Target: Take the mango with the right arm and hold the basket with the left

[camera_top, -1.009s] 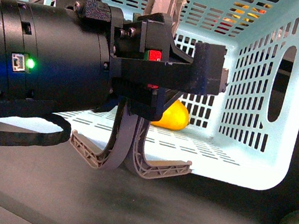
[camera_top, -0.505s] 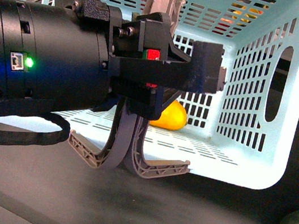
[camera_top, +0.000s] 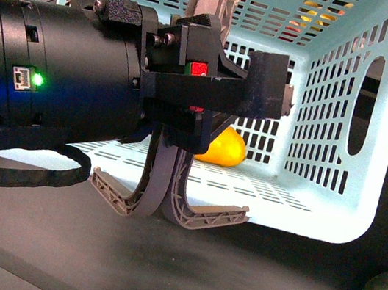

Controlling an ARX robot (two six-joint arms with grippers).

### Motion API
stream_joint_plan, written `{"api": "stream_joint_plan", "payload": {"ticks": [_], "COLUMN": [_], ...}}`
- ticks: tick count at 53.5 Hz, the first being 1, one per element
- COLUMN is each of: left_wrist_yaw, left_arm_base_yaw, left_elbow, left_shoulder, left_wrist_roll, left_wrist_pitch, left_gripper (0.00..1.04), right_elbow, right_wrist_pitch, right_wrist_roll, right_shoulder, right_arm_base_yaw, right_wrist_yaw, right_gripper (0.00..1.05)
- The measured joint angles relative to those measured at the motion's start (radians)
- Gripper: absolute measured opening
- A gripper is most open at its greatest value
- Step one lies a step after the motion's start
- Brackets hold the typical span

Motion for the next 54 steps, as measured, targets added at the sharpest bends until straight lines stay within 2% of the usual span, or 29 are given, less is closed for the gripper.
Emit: {"api": "stream_joint_plan", "payload": {"ticks": [3,32,40,54], "left_wrist_yaw": [0.0,0.001,0.001,-0.001], "left_arm_base_yaw": [0.0,0.0,0.0,0.0], "left_elbow": [0.0,0.0,0.0,0.0], "left_shoulder": [0.0,0.0,0.0,0.0], "left_wrist_roll": [0.0,0.0,0.001,0.0], "left_wrist_pitch": [0.0,0.0,0.0,0.0], "left_gripper": [0.08,0.08,0.08,0.08], "right_elbow": [-0.002,-0.002,-0.002,-0.002], "right_wrist_pitch": [-0.017,-0.187,-0.358,-0.364], "right_wrist_roll": [-0.004,-0.005,-0.005,-0.005], "right_shoulder": [-0.021,-0.194,-0.337,-0.364], "right_arm_base_yaw": [0.0,0.0,0.001,0.001], "right_wrist_yaw": [0.001,0.0,0.0,0.0], "right_gripper": [0.01,0.02,0.02,0.02]}}
